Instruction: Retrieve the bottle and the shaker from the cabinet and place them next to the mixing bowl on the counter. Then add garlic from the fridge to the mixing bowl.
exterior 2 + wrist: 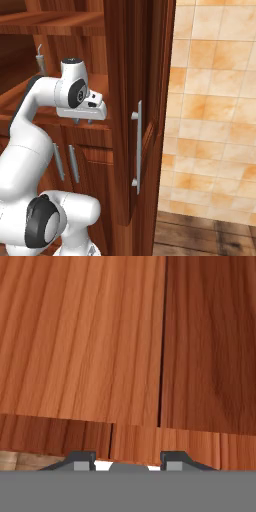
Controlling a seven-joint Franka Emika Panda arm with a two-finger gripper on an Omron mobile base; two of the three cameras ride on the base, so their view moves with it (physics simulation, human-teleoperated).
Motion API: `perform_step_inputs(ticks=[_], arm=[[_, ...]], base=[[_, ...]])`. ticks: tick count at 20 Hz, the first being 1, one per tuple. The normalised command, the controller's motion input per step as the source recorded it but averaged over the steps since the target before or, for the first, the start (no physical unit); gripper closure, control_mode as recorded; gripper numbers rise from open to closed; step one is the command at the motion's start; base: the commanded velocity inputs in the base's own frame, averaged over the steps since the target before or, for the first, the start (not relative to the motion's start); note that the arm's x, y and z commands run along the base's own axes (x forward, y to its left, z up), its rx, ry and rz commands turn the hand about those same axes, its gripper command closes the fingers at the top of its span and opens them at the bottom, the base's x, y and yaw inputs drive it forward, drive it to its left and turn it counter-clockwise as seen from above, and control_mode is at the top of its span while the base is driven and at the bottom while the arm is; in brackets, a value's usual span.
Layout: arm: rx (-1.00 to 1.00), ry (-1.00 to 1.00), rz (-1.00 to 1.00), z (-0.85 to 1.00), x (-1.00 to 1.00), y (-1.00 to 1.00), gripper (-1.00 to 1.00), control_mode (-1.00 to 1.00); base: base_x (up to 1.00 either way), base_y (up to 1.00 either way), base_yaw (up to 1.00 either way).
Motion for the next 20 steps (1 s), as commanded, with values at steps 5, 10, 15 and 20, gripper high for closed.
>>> perform_step_inputs(ticks=[5,10,15,20], arm=[[0.0,-0.09,0.0,-0.02,0.0,0.0,-1.0,-1.0],[0.08,-0.23,0.06,0.03,0.03,0.06,-1.0,-1.0],[0.09,-0.29,0.04,0.25,0.07,0.05,-1.0,-1.0],[0.0,-0.26,0.09,0.33,0.03,0.2,-1.0,-1.0]], base=[[0.0,0.0,0.0],[0.0,0.0,0.0],[0.0,0.0,0.0],[0.0,0.0,0.0]])
